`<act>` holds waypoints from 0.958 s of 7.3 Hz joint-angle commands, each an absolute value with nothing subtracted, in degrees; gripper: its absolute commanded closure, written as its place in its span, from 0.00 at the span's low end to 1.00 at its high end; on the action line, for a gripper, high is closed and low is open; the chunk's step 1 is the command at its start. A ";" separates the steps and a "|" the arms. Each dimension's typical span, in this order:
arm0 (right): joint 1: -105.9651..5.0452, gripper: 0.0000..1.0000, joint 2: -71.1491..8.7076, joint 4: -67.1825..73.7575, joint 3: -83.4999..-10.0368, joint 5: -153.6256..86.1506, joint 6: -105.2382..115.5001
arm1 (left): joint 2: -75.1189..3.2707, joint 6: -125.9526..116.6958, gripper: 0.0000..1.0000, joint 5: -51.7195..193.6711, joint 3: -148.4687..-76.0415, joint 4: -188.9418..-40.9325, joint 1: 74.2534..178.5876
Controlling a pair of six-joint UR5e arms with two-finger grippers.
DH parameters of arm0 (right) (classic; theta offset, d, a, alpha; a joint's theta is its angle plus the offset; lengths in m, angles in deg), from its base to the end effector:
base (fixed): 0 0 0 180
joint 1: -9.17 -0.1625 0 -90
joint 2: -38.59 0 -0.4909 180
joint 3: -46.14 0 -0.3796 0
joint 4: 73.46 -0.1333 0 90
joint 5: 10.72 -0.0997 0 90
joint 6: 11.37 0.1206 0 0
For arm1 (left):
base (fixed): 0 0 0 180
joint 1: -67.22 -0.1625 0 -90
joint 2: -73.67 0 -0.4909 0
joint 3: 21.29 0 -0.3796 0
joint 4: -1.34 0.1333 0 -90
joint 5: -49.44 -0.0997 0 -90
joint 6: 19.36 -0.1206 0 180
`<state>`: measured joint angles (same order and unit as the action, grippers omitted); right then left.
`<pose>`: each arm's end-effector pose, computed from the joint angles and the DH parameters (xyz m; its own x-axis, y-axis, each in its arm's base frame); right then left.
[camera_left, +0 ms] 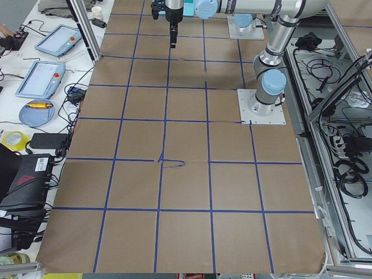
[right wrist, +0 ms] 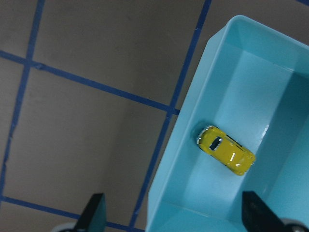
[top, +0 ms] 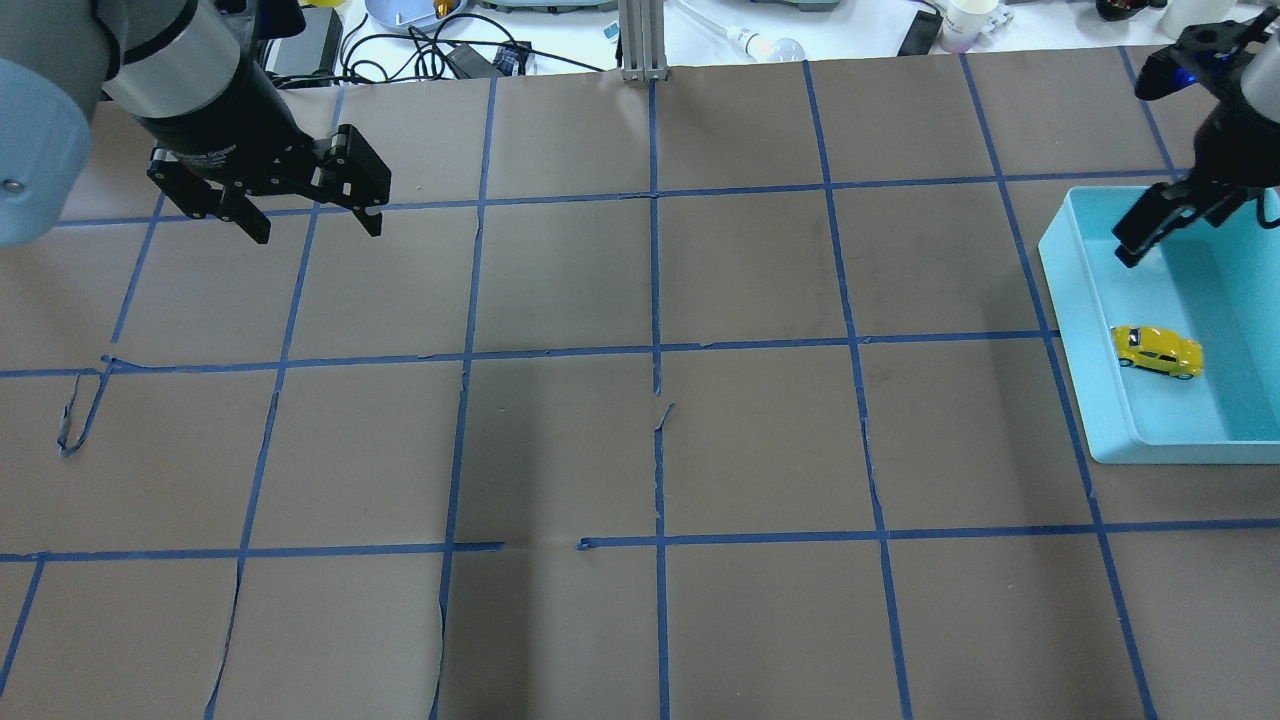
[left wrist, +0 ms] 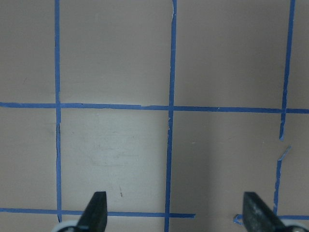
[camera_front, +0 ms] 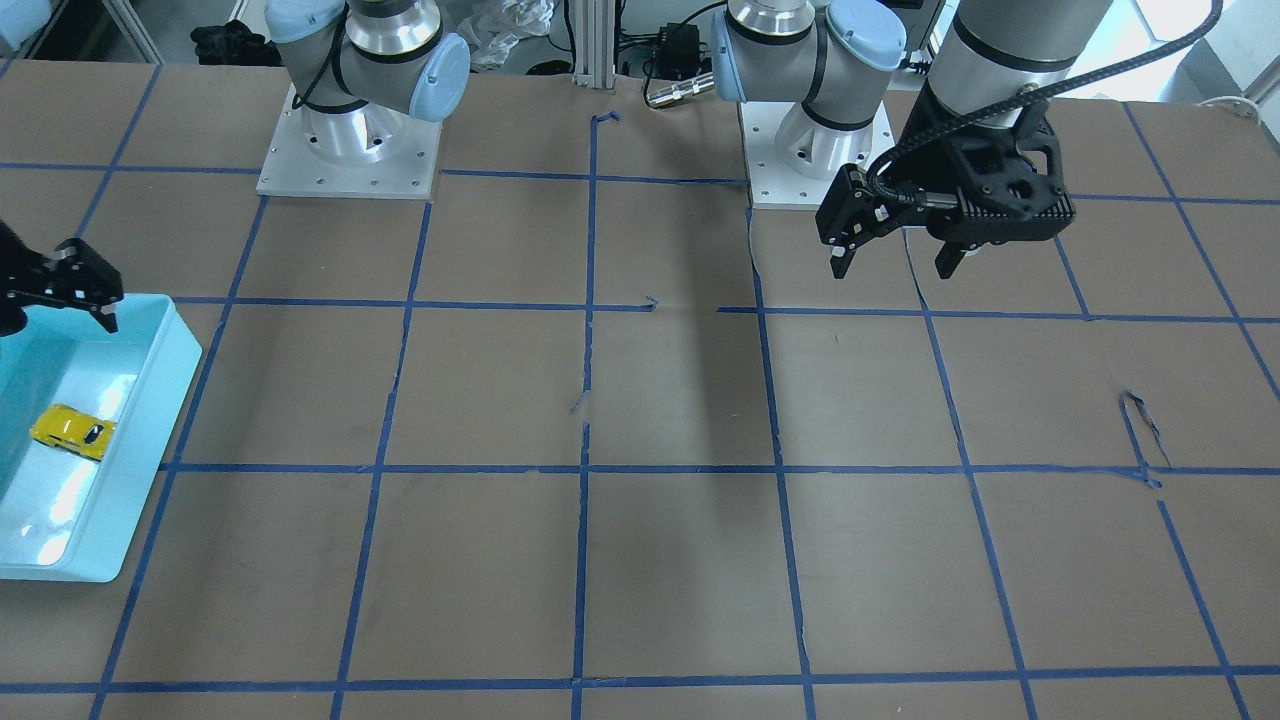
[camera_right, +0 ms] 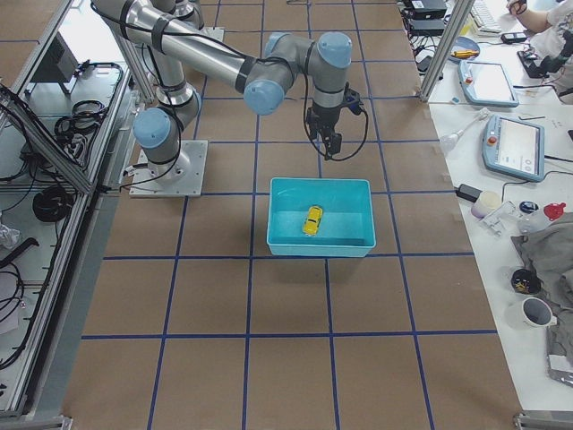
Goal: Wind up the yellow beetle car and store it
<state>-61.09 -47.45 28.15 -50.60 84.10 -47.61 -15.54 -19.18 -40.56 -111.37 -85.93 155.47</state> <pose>-0.0558 -0.5202 0.4632 -0.9557 -0.2839 0.0772 -0.2818 0.9588 0.0369 -0.1186 -0.4834 0.5437 -0.9994 -0.0337 0.0002 -0.0336 0.9976 -0.0600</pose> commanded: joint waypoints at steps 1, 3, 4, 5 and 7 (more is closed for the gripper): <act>-70.60 0.00 -48.77 20.53 -46.70 82.46 -25.51 | -15.54 -19.18 0.00 -40.56 -111.37 -85.93 155.47; -78.24 0.00 -48.60 16.56 -43.17 78.15 -14.05 | -15.54 -19.18 0.00 -40.56 -111.37 -85.93 155.47; -80.54 0.00 -48.69 16.54 -42.98 78.32 -13.75 | -15.54 -19.18 0.00 -40.64 -111.37 -85.93 155.47; -80.65 0.00 -49.04 16.45 -42.81 78.84 -13.74 | -15.54 -19.18 0.00 -40.56 -111.37 -85.93 155.47; -80.56 0.00 -49.13 16.45 -42.81 78.59 -13.74 | -15.54 -19.18 0.00 -40.65 -111.37 -85.93 155.47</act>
<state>-80.43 -49.06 16.50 -42.86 78.82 -13.84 -15.54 -19.18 -40.62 -111.37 -85.93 155.47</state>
